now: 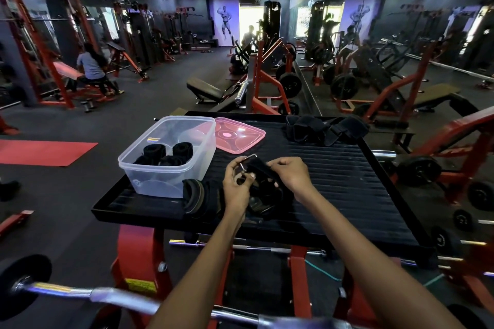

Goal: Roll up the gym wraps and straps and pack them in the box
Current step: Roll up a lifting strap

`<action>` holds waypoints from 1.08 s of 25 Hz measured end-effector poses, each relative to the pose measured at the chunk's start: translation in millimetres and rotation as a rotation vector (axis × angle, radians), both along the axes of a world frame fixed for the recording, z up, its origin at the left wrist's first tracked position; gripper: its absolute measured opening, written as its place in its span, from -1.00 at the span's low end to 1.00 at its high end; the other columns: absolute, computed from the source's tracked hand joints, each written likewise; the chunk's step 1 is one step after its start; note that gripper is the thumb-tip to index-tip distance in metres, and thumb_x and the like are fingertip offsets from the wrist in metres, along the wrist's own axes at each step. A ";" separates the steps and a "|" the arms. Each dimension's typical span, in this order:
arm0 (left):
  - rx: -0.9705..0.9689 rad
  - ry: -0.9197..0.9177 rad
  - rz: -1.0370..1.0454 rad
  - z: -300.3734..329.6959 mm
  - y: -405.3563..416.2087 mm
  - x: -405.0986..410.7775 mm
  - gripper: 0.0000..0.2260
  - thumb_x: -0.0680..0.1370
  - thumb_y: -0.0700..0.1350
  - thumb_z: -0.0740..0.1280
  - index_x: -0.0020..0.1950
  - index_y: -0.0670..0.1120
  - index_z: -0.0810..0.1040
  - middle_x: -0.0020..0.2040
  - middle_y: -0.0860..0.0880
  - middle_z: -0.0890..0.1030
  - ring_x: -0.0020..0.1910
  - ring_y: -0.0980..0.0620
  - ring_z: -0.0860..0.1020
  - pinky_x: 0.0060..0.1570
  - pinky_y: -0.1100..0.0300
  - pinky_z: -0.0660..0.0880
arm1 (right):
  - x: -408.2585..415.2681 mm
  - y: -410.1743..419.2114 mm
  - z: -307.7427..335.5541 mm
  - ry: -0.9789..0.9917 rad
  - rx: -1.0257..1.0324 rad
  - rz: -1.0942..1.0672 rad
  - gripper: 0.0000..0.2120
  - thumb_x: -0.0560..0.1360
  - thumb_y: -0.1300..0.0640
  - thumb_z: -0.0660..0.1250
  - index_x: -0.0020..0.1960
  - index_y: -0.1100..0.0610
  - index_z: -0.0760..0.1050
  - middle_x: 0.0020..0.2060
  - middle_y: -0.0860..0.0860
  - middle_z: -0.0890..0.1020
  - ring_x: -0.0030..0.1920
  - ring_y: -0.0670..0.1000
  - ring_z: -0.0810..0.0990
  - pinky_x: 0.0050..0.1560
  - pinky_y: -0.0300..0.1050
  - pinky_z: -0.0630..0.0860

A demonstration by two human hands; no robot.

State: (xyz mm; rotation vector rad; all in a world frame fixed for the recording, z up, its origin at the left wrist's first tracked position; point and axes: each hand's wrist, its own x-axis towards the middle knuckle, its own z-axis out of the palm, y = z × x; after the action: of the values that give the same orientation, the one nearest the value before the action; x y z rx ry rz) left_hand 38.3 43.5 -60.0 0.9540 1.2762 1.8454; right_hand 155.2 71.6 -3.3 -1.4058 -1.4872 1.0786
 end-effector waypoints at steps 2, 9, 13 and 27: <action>0.018 0.028 -0.004 -0.3 -1.0 0.9 -0.54 0.44 -0.49 0.27 0.05 0.08 0.47 -0.01 0.06 0.61 -0.05 0.17 0.59 -0.02 0.35 0.50 | 0.4 -0.5 2.3 -0.059 0.032 -0.033 -0.85 0.45 0.18 0.34 -0.21 0.14 0.67 -0.41 0.10 0.65 -0.58 -0.12 0.48 -0.47 -0.29 0.44; 0.084 0.087 0.003 1.0 -0.6 1.6 -0.46 0.38 -0.52 0.29 0.07 0.11 0.48 0.22 -0.09 0.46 0.06 0.02 0.58 -0.02 0.27 0.54 | -9.2 9.3 9.6 -0.165 0.064 0.038 -0.92 0.37 0.13 0.47 -0.21 0.14 0.63 -0.37 0.06 0.64 -0.51 -0.06 0.51 -0.36 -0.21 0.48; 0.098 0.100 0.029 3.5 -3.1 2.8 -0.48 0.37 -0.53 0.33 0.03 0.09 0.49 0.17 -0.01 0.36 0.00 0.05 0.56 -0.13 0.37 0.52 | -21.6 12.5 5.9 -0.240 0.155 -0.007 -0.84 0.41 0.12 0.40 -0.32 0.01 0.48 -0.40 0.00 0.60 -0.39 0.03 0.61 -0.16 -0.12 0.53; 0.060 0.230 0.058 -0.4 -2.6 2.7 -0.49 0.37 -0.50 0.29 -0.01 0.13 0.43 0.10 -0.01 0.46 0.03 0.09 0.53 0.04 0.30 0.45 | -31.3 36.5 20.3 -0.317 0.115 0.308 -0.74 0.49 0.08 0.35 -0.36 0.11 0.48 -0.47 -0.07 0.49 -0.42 -0.13 0.42 -0.35 -0.35 0.34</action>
State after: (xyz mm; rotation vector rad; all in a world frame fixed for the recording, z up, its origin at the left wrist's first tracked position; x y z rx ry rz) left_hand 40.9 40.9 -60.3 1.2016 1.4038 1.8691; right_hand 123.9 108.1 17.0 -1.3398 -2.0139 0.9627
